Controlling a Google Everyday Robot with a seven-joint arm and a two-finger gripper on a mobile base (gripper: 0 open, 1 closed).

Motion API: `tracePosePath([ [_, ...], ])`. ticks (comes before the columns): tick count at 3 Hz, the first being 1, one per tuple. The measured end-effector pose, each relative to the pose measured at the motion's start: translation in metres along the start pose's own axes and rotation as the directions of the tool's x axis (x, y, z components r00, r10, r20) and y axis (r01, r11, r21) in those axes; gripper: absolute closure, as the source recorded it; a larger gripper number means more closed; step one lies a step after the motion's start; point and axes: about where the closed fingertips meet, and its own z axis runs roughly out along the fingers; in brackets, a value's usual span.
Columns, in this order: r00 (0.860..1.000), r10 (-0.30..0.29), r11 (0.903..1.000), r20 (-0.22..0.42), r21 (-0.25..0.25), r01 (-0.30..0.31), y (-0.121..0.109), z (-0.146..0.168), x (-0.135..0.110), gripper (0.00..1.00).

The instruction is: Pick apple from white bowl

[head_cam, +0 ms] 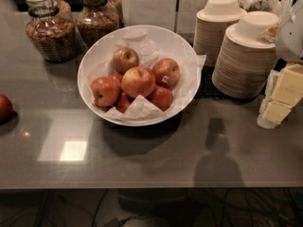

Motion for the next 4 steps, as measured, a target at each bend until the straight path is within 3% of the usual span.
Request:
tracePosePath([
  [2, 0.993, 0.031, 0.9995, 0.118, -0.008, -0.031, 0.000, 0.011, -0.017, 0.00],
  [3, 0.993, 0.031, 0.9995, 0.118, -0.008, -0.031, 0.000, 0.011, -0.017, 0.00],
  [4, 0.974, 0.070, 0.9974, 0.215, -0.027, -0.066, -0.001, 0.017, -0.032, 0.00],
])
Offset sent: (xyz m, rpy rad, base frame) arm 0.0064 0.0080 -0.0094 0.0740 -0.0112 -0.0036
